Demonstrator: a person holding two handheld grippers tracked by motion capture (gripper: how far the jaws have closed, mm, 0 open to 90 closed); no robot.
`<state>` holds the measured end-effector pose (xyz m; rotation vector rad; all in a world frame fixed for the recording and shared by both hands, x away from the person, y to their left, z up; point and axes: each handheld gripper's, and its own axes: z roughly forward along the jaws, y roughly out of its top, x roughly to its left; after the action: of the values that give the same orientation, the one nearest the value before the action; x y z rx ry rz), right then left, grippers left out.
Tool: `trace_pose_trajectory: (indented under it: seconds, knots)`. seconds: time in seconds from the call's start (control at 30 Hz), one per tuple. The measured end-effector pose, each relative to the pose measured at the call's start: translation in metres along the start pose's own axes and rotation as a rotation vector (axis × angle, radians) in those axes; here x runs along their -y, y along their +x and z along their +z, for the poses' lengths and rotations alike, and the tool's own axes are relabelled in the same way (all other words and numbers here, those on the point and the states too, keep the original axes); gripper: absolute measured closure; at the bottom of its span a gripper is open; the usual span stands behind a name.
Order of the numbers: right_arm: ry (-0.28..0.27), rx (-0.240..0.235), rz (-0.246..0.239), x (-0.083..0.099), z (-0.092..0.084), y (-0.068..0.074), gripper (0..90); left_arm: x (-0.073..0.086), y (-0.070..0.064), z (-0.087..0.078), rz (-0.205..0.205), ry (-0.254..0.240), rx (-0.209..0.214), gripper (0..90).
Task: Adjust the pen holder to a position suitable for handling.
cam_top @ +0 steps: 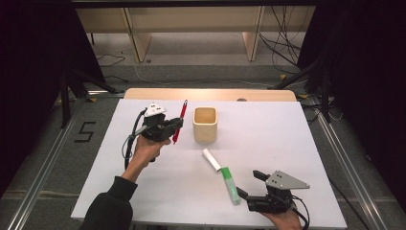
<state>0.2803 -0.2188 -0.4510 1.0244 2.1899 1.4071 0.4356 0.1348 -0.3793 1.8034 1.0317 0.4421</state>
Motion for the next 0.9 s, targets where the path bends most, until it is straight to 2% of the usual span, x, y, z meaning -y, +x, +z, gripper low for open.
trace_pose_trajectory:
  seconds: [0.27,0.4,0.57,0.8,0.9]
  knots:
    - [0.000,-0.001,-0.001,0.000,0.000,0.000,18.6,-0.012,-0.001,0.003,0.011,-0.007,-0.008,78.8]
    - [-0.003,-0.001,0.000,0.000,0.000,0.000,18.7,-0.014,-0.001,0.005,0.004,-0.009,-0.008,78.8]
    - [-0.002,-0.002,-0.001,0.000,0.000,0.000,18.7,-0.014,-0.001,0.008,0.015,-0.001,-0.008,78.8]
    - [-0.005,-0.008,0.002,0.001,0.000,-0.002,18.6,-0.020,-0.001,0.012,-0.012,-0.012,0.001,78.8]
    - [-0.003,-0.011,0.005,0.002,0.000,-0.004,18.6,-0.022,-0.002,0.014,-0.010,-0.012,0.001,78.8]
